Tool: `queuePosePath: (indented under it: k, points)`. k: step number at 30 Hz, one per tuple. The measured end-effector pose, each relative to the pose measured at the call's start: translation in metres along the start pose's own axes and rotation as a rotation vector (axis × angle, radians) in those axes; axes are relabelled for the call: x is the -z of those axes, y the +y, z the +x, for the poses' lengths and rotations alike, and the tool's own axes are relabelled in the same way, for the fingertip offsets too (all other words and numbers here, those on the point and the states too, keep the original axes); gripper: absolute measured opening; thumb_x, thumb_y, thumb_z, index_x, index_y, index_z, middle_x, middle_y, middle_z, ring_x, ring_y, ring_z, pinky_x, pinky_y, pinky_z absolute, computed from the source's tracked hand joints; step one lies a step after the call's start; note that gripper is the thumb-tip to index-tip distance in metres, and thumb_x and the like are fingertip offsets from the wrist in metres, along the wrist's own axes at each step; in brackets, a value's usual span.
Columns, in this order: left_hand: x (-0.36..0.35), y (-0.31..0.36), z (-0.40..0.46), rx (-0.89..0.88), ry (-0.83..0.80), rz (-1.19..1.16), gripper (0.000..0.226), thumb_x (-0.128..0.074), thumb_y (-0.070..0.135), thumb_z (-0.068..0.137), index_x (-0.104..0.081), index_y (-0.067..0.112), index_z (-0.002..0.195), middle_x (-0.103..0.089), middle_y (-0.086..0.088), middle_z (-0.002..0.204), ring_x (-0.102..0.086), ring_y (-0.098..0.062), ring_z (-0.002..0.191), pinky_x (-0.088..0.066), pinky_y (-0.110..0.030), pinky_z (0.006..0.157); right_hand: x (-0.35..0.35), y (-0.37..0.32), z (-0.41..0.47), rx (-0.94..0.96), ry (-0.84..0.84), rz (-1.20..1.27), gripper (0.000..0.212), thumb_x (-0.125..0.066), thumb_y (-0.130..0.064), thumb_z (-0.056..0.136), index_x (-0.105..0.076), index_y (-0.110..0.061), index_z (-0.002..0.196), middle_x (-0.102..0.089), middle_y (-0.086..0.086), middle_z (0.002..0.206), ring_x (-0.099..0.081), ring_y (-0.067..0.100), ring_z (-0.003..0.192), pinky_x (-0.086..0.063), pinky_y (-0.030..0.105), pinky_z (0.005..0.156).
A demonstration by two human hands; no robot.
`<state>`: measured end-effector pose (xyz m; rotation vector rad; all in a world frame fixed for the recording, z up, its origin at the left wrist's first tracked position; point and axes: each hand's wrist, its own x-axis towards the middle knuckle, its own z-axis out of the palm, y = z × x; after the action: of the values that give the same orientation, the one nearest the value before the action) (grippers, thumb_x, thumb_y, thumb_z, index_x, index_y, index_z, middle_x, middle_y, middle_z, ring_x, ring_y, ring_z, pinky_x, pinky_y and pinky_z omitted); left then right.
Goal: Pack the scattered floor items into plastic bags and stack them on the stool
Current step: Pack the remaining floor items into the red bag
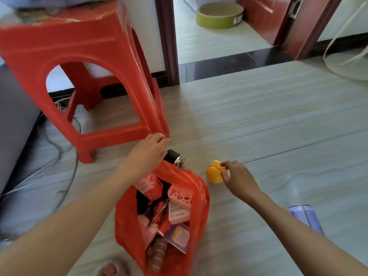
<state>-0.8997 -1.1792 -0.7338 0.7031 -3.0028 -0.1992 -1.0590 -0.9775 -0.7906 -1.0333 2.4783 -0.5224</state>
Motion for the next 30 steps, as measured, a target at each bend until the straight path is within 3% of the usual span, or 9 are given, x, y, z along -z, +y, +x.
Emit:
queuePosePath:
  k: [5,16,20,23,27,30]
  points:
    - [-0.046,-0.010,0.059,0.065,-0.291,-0.018,0.048,-0.055,0.020,0.090,-0.042,0.022,0.136,-0.039,-0.003,0.140,-0.036,-0.025,0.126,-0.035,-0.041,0.103,-0.022,0.027,0.034,-0.056,-0.086,-0.067,0.051,-0.056,-0.029,0.089,-0.040,-0.017,0.136,-0.045,0.011,0.132,-0.037,0.028,0.125,-0.033,0.033,0.102]
    - [-0.109,-0.025,0.122,-0.263,-0.744,0.380,0.064,-0.063,0.016,0.082,-0.036,0.028,0.138,-0.038,0.000,0.141,-0.041,-0.023,0.127,-0.041,-0.036,0.096,-0.063,0.041,0.078,0.093,-0.247,-0.199,0.073,-0.063,-0.031,0.082,-0.024,-0.029,0.143,-0.018,0.007,0.151,-0.023,0.026,0.136,-0.032,0.037,0.108]
    - [-0.126,-0.031,0.117,-0.314,-0.729,0.401,0.069,-0.068,0.017,0.077,-0.034,0.022,0.137,-0.044,-0.002,0.135,-0.041,-0.023,0.125,-0.040,-0.035,0.095,-0.071,0.036,0.086,0.089,-0.260,-0.167,0.079,-0.068,-0.033,0.078,-0.025,-0.027,0.143,-0.021,0.010,0.148,-0.030,0.030,0.132,-0.035,0.038,0.106]
    - [-0.132,-0.031,0.111,-0.342,-0.645,0.421,0.056,-0.061,0.016,0.081,-0.036,0.021,0.131,-0.047,-0.002,0.129,-0.045,-0.022,0.121,-0.039,-0.035,0.091,-0.073,0.034,0.087,0.066,-0.247,-0.153,0.079,-0.069,-0.033,0.077,-0.027,-0.025,0.143,-0.027,0.012,0.141,-0.035,0.032,0.126,-0.039,0.038,0.101]
    - [-0.134,-0.033,0.101,-0.308,-0.573,0.386,0.057,-0.057,0.017,0.082,-0.033,0.021,0.134,-0.046,-0.002,0.130,-0.045,-0.022,0.121,-0.039,-0.035,0.093,-0.072,0.034,0.076,-0.010,-0.204,-0.070,0.074,-0.066,-0.037,0.077,-0.032,-0.023,0.141,-0.032,0.012,0.134,-0.038,0.032,0.122,-0.040,0.036,0.099]
    - [-0.120,-0.034,0.095,-0.270,-0.425,0.290,0.062,-0.062,0.020,0.078,-0.035,0.019,0.134,-0.046,-0.004,0.129,-0.046,-0.025,0.119,-0.039,-0.036,0.090,-0.063,0.028,0.066,-0.019,-0.167,-0.024,0.075,-0.067,-0.038,0.075,-0.033,-0.023,0.140,-0.033,0.012,0.133,-0.039,0.033,0.121,-0.040,0.037,0.100]
